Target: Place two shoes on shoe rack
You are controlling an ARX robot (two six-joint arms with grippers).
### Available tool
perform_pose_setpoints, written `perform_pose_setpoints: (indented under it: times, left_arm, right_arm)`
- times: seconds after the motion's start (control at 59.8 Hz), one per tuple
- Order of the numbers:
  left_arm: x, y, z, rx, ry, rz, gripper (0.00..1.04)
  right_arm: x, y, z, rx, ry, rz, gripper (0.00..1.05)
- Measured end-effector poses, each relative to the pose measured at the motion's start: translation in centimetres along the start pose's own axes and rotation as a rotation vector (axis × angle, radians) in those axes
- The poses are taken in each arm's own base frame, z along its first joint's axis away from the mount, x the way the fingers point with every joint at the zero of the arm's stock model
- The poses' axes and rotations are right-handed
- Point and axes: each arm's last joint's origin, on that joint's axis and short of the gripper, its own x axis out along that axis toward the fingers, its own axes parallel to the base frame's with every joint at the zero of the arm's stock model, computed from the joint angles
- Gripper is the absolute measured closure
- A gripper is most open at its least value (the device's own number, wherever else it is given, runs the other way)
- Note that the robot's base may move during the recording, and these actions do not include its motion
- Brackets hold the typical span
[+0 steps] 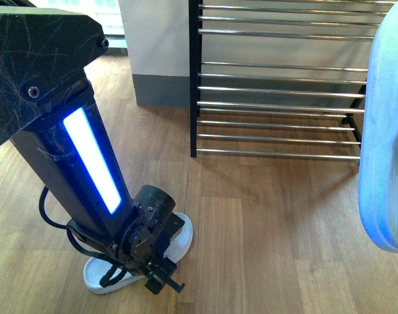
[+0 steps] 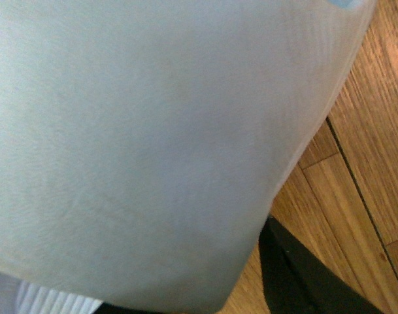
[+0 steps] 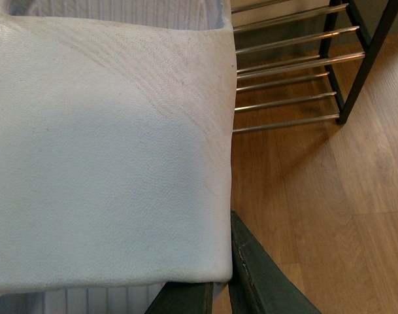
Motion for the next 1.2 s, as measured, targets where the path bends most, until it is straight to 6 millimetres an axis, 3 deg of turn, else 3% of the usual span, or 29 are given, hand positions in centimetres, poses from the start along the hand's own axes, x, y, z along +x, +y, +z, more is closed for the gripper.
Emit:
perform_pose_setpoints:
  times: [0.251,0.552,0.652,0.853,1.204]
  left_arm:
    - [-0.5,0.0,-0.1,-0.049,-0.028,0.035,1.02]
    - [-4.0,2.2,0.8,-0.206,-0.115,0.167,1.03]
    - [-7.3,3.1,1.5,-0.290,-0.204,0.225,1.03]
    - [-12.8,3.1,1.7,-0.384,-0.347,0.231,1.03]
    - [-24.0,2.6,-1.8,-0.481,-0.556,0.319,1.03]
  right_arm:
    - [0.0,0.0,0.0,0.000,0.000,0.000,1.03]
    - [0.0,0.0,0.0,0.000,0.000,0.000,1.03]
    - [0.0,0.0,0.0,0.000,0.000,0.000,1.03]
    - [0.0,0.0,0.0,0.000,0.000,0.000,1.03]
    - [0.0,0.0,0.0,0.000,0.000,0.000,1.03]
